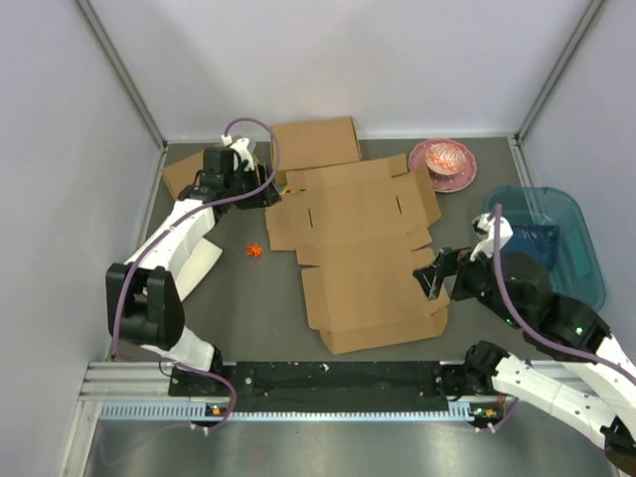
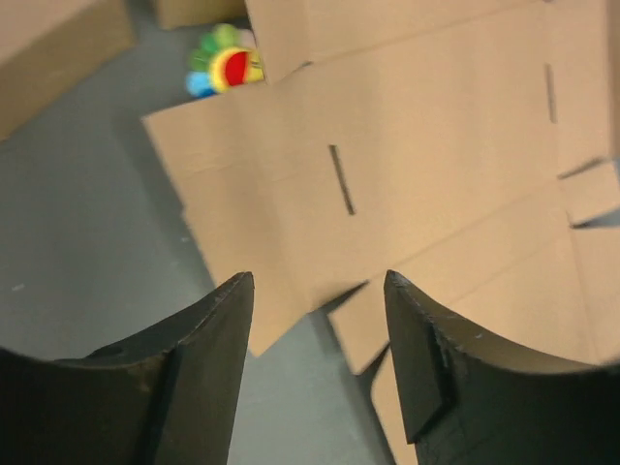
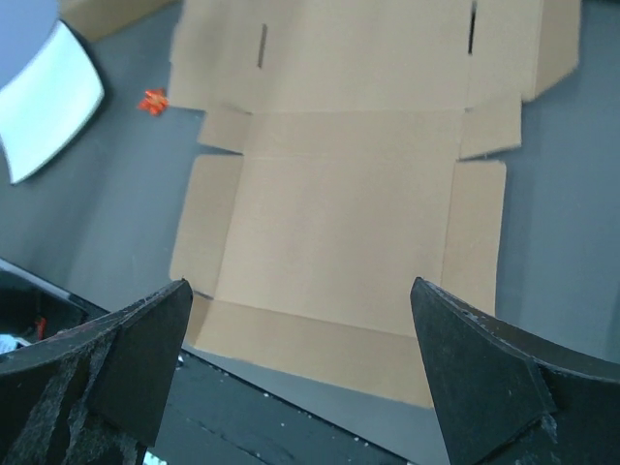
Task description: Fold the paper box
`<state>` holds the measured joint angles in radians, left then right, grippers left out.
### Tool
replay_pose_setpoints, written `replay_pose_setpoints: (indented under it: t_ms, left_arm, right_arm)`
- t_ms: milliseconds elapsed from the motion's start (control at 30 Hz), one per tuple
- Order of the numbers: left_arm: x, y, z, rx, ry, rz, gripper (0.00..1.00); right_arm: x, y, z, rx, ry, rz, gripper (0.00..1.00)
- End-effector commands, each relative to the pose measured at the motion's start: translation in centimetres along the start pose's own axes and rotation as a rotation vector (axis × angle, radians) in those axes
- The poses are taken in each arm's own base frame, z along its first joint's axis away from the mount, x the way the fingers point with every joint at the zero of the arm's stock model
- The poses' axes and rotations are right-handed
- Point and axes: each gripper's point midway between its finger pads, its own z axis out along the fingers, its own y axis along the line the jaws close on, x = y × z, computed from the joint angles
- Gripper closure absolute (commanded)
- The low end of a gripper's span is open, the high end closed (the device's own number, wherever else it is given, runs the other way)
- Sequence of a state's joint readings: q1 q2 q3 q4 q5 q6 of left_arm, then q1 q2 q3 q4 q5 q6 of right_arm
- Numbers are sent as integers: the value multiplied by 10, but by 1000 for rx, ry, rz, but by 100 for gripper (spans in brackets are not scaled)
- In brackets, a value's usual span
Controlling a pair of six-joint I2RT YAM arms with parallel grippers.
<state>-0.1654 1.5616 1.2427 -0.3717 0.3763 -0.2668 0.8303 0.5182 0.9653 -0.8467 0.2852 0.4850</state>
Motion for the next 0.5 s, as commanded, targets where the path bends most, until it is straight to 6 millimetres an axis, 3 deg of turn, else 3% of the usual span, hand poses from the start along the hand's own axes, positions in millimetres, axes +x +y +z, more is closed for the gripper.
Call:
replay_pose_setpoints:
  t_ms: [0, 33, 133, 200, 267, 300, 367, 400, 467]
  left_arm:
    - [-45, 18, -41, -193, -243, 8, 33]
    - [-50, 16, -49, -202, -284, -10, 30]
    - [-34, -13, -66, -105, -330, -101, 29]
    - [-9, -46, -70, -9, -336, -122, 30]
    - [14, -61, -74, 17, -352, -120, 31]
    - [31, -82, -73, 58, -329, -100, 31]
    - [59, -96, -78, 102, -306, -126, 33]
    - [68, -98, -80, 116, -296, -147, 34]
    - [87, -96, -89, 138, -290, -210, 36]
  right_arm:
    - [13, -6, 21, 60, 14, 37, 3]
    - [22, -11, 27, 83, 32, 34, 3]
    - [37, -32, 46, 221, 47, 53, 3]
    - [46, -49, 57, 340, 52, 68, 3]
    - [48, -73, 63, 477, 31, 67, 1]
    - [52, -87, 70, 552, 53, 102, 1]
    - [55, -100, 81, 603, 80, 154, 1]
    - [68, -104, 93, 608, 153, 183, 1]
    - [68, -125, 107, 648, 161, 269, 1]
